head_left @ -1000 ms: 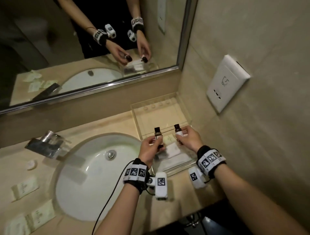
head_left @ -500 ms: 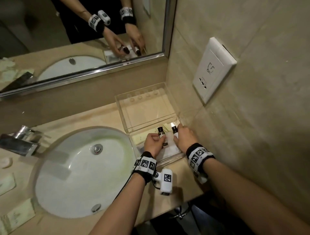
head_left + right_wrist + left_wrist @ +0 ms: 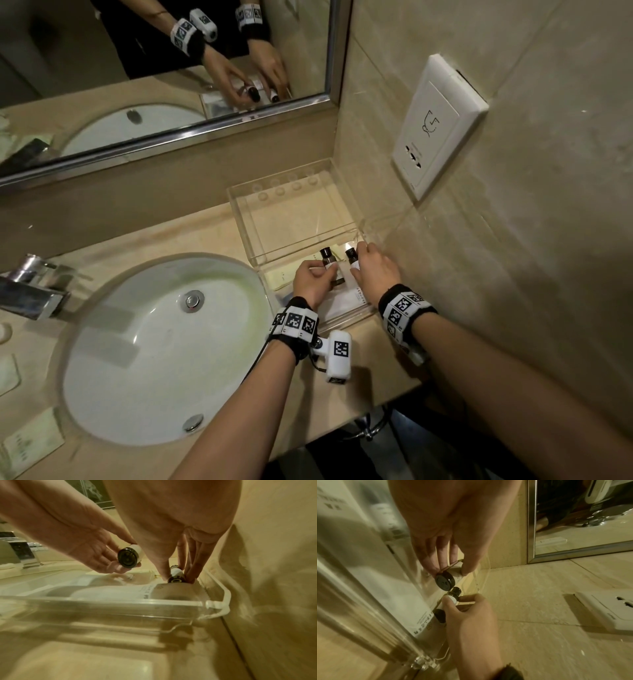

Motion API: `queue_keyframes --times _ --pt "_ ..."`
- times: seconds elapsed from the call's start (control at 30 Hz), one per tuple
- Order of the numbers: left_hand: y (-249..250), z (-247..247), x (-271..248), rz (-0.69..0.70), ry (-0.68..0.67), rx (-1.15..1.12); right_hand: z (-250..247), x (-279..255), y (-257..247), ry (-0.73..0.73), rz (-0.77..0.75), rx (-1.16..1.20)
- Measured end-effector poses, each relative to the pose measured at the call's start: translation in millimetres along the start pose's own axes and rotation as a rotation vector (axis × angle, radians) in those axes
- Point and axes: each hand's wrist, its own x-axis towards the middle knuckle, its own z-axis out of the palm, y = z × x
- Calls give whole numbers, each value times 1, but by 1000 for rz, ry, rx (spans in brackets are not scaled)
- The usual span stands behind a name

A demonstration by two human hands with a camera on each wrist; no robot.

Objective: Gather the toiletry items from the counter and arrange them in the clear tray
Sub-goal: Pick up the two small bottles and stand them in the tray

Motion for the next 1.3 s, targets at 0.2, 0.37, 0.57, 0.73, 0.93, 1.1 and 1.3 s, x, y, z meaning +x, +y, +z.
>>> queue_keyframes --times 0.2,0.37,0.57,0.73,0.93,1.1,1.3 --pt "1 -2 3 8 -24 -102 -4 4 1 -1 10 26" --pt "2 -4 3 -36 -51 -171 -11 3 0 -33 64 60" --pt "9 -5 2 -74 -88 -247 -16 5 -3 37 194 359" --pt "22 0 1 -79 -120 -244 -22 6 -12 -75 220 729" --pt "18 19 13 -22 -20 -1 -15 3 1 -33 304 544" --pt "16 32 16 14 63 273 -12 -6 1 9 166 215" --pt "13 39 18 11 103 344 -12 -9 -4 -56 115 -17"
